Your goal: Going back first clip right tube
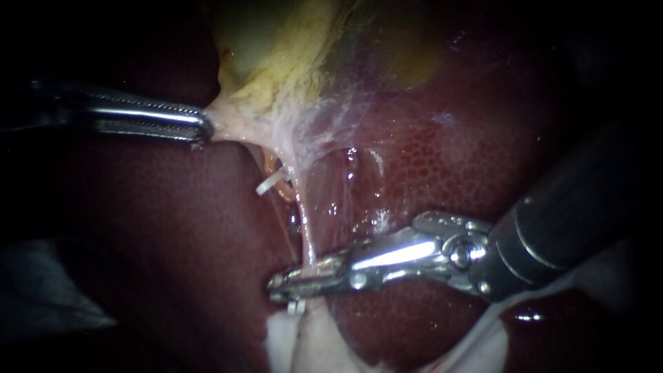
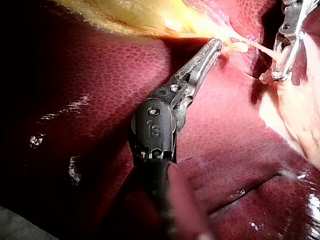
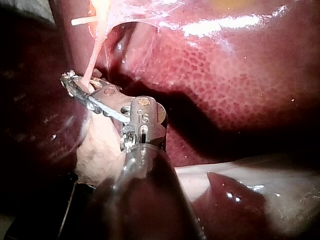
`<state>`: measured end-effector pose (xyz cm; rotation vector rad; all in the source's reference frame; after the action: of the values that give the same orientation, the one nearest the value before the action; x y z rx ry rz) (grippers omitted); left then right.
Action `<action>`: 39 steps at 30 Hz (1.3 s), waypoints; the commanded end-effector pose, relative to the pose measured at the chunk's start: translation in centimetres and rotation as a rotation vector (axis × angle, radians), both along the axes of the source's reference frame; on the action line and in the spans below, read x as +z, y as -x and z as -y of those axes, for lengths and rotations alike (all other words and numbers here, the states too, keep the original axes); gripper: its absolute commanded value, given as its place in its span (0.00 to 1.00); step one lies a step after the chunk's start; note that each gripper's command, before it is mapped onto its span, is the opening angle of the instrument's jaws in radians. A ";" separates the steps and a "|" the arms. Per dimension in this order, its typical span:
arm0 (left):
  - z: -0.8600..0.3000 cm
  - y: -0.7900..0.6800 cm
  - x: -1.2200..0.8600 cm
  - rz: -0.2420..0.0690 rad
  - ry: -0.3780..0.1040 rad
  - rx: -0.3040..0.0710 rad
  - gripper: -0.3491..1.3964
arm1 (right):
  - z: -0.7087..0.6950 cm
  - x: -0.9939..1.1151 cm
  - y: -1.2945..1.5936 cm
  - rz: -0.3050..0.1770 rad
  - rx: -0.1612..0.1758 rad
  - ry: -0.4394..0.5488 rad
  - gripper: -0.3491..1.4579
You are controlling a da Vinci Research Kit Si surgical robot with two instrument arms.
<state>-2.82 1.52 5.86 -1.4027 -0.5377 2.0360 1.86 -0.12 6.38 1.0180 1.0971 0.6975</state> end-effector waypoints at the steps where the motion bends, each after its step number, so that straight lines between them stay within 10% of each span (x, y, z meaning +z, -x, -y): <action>1: 0.00 0.00 0.00 0.000 0.000 0.000 0.00 | 0.00 0.01 -0.01 -0.005 0.004 -0.001 0.08; 5: 0.01 0.00 0.00 0.000 0.000 0.000 0.00 | -0.02 0.14 -0.09 -0.017 0.010 0.067 0.41; 17: 0.01 -0.01 0.00 0.000 0.001 0.001 0.00 | -0.18 0.56 0.20 0.097 0.100 0.153 0.47; 28: 0.02 -0.05 0.00 0.001 0.001 0.003 0.00 | -0.39 -0.38 0.77 0.040 -0.082 0.546 0.47; 39: 0.01 -0.05 0.01 0.002 0.001 0.003 0.00 | -0.63 -0.93 1.36 0.079 -0.105 0.736 0.47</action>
<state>-2.77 1.52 5.87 -1.4055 -0.5403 2.0382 0.46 0.53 5.44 0.3985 1.0934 0.2000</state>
